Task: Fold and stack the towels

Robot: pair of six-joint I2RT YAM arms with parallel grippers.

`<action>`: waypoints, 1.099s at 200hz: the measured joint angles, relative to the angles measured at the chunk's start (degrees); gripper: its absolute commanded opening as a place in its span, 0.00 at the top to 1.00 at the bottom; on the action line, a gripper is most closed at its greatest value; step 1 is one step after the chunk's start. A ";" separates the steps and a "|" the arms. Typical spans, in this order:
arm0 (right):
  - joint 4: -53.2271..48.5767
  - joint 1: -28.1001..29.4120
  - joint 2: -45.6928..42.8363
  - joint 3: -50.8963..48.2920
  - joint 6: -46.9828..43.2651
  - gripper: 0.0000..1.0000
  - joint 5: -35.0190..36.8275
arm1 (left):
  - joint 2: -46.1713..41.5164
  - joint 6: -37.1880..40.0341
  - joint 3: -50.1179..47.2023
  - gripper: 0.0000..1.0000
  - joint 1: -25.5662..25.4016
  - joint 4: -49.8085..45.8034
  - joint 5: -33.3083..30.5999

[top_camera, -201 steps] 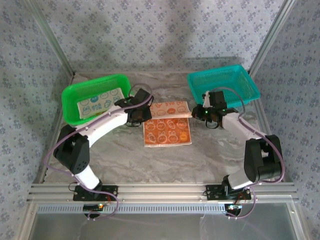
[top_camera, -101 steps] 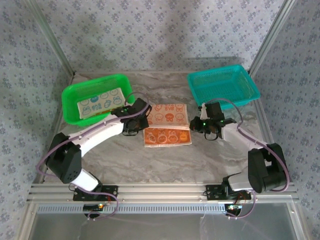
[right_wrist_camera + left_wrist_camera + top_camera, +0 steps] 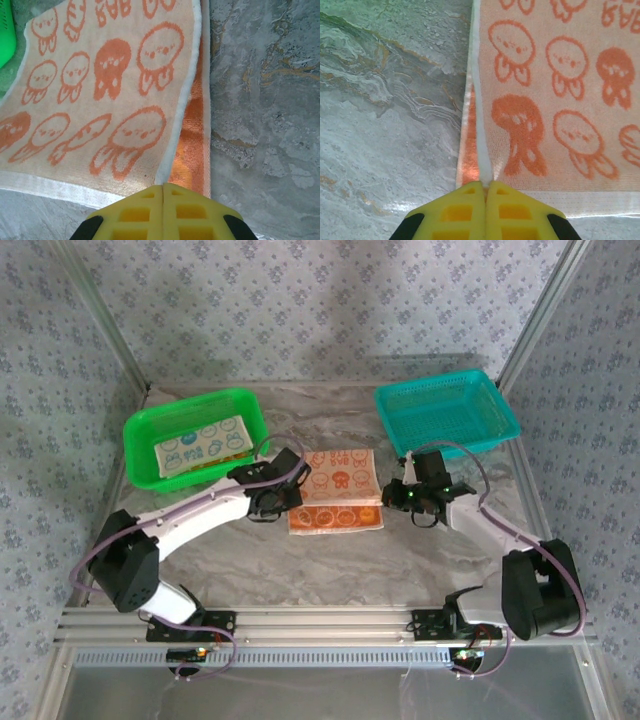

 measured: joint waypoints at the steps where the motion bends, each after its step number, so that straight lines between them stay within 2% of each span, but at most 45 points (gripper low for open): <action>1: -0.04 0.00 -0.02 0.00 0.00 1.00 0.02 | -0.07 -0.02 0.00 1.00 -0.07 -0.02 -0.04; 220: -0.28 1.14 2.40 -4.35 -0.02 1.00 -0.02 | 4.04 -4.48 -4.26 1.00 -3.50 0.52 2.32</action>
